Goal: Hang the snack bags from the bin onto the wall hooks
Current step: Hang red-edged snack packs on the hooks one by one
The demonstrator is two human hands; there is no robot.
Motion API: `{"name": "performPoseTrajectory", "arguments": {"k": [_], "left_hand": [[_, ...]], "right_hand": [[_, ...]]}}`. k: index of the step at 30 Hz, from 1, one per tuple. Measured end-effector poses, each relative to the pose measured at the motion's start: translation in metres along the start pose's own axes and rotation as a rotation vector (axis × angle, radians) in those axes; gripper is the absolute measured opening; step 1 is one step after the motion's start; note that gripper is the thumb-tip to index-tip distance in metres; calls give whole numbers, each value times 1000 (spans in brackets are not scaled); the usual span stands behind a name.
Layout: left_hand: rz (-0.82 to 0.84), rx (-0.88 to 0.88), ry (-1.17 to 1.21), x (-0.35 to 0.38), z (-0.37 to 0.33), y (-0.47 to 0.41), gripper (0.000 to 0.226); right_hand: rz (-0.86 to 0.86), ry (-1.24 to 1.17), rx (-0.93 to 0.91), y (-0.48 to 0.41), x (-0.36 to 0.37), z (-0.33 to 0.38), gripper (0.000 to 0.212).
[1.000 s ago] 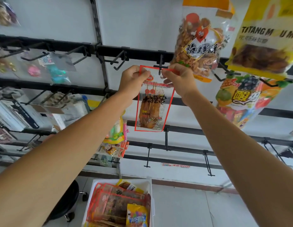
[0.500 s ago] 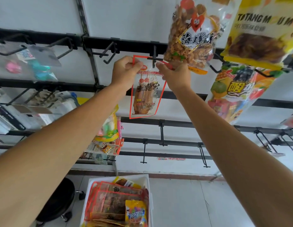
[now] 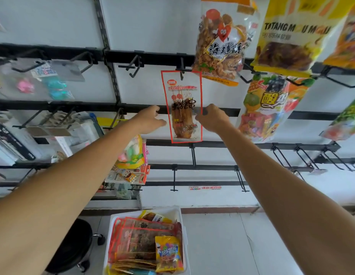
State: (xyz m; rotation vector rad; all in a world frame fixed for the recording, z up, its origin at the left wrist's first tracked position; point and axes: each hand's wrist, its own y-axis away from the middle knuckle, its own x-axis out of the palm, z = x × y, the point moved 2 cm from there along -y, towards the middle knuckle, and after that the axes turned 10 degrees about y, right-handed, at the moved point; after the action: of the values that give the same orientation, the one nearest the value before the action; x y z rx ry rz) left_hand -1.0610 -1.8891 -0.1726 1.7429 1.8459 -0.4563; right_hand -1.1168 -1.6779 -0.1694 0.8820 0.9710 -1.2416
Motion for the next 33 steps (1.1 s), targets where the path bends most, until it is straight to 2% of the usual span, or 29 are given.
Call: {"name": "performPoseTrajectory", "arguments": {"k": [2, 6, 9, 12, 18, 27, 33], "left_hand": [[36, 12, -84, 5, 0, 8, 70], [64, 132, -490, 17, -4, 26, 63], [84, 175, -589, 23, -9, 41, 53], [102, 189, -502, 20, -9, 55, 40], [68, 60, -437, 16, 9, 93, 36], [25, -112, -430, 56, 50, 189, 34], [48, -256, -392, 77, 95, 241, 34]], "right_hand": [[58, 65, -40, 12, 5, -1, 51], [119, 160, -182, 34, 16, 1, 48], [150, 188, -279, 51, 19, 10, 47], [162, 241, -352, 65, 13, 18, 49], [221, 237, -457, 89, 24, 26, 50], [344, 282, -684, 150, 84, 27, 50], [460, 301, -743, 192, 134, 17, 55]]}}
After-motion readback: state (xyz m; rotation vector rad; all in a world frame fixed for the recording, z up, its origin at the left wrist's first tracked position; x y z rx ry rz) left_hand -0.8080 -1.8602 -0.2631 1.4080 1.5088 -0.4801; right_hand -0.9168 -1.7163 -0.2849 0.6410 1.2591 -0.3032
